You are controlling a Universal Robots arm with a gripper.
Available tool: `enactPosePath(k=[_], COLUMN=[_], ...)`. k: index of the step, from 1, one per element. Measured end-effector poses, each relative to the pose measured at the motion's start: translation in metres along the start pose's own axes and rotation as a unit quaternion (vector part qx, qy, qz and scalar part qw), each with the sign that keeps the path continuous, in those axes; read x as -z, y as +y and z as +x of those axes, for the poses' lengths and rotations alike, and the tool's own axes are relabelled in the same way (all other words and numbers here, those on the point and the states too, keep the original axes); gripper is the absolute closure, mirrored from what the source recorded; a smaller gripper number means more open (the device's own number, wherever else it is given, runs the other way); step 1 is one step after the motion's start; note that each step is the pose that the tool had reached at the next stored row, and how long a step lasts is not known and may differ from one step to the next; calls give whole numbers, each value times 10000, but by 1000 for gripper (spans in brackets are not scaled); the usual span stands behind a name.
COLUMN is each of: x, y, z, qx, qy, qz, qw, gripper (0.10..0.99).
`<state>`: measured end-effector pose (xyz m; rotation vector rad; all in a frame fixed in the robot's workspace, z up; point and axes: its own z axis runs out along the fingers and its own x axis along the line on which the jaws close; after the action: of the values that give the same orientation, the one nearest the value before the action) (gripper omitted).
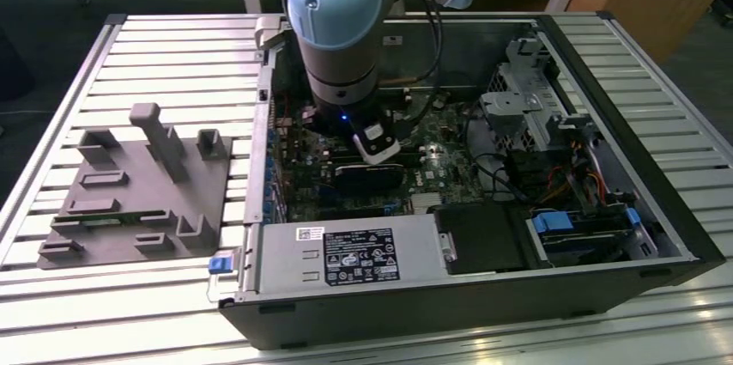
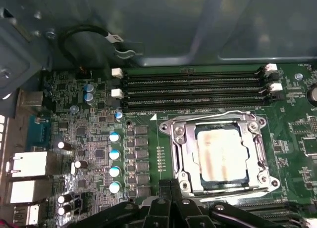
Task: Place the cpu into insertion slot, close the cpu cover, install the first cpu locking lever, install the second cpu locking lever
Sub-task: 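Install the second cpu locking lever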
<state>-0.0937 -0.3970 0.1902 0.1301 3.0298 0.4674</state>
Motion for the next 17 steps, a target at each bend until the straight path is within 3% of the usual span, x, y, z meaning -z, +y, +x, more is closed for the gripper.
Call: enactPosePath(k=[7, 14, 17], x=[-4, 145, 197], y=[-4, 44, 62], z=[4, -6, -14], qx=[-1, -1, 1], qy=[1, 1, -2], qz=[-4, -3, 27], qw=[10000, 10000, 10000], gripper=[980, 980, 980])
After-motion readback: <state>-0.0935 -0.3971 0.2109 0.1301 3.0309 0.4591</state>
